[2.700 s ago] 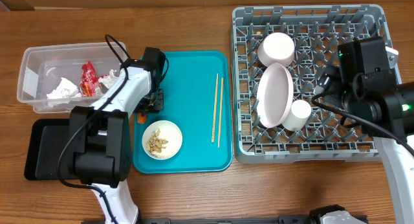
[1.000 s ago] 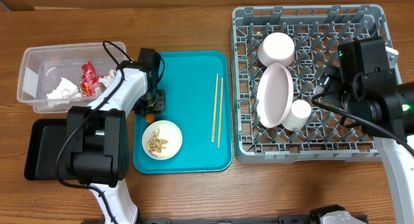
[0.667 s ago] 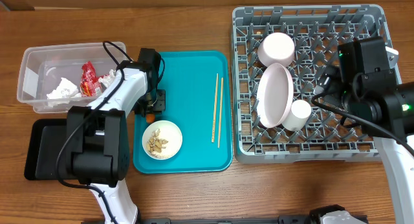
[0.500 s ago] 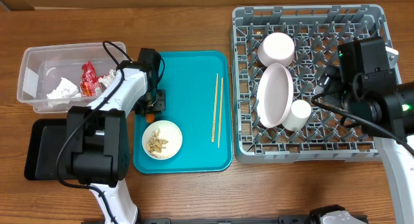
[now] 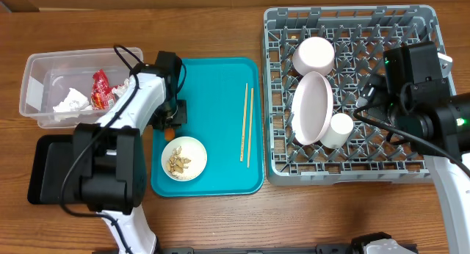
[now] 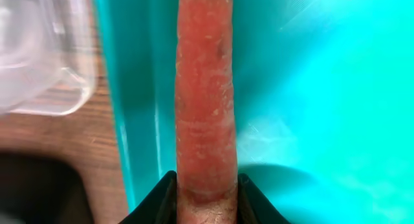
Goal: Sort waste into correct bins and load items into the dishwasher
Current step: 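Lift the carrot and carry it left over the black tray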
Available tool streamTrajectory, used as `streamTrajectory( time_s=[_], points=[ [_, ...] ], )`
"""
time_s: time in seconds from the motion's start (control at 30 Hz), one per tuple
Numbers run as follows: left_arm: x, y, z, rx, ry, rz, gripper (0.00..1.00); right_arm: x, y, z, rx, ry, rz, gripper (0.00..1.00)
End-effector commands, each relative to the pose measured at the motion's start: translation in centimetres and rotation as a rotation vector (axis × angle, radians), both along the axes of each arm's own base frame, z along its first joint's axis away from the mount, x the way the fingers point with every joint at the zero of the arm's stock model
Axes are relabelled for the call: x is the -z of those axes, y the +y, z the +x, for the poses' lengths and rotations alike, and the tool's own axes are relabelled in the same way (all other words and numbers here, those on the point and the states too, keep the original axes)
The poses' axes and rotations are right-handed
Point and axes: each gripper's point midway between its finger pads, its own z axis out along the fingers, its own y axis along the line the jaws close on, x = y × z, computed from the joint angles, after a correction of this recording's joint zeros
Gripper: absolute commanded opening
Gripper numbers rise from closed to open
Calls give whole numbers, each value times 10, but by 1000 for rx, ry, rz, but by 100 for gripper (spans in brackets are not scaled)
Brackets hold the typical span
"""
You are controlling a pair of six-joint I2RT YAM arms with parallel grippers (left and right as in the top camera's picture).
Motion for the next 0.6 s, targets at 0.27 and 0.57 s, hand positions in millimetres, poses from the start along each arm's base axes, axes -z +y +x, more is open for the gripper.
streamTrajectory(
  time_s=[0.27, 0.57],
  points=[
    [-136, 17, -8, -241, -319, -79, 5, -7, 0, 2, -8, -20, 0, 100],
    [-164, 98, -34, -515, -380, -39, 4, -7, 0, 2, -7, -20, 1, 100]
  ],
)
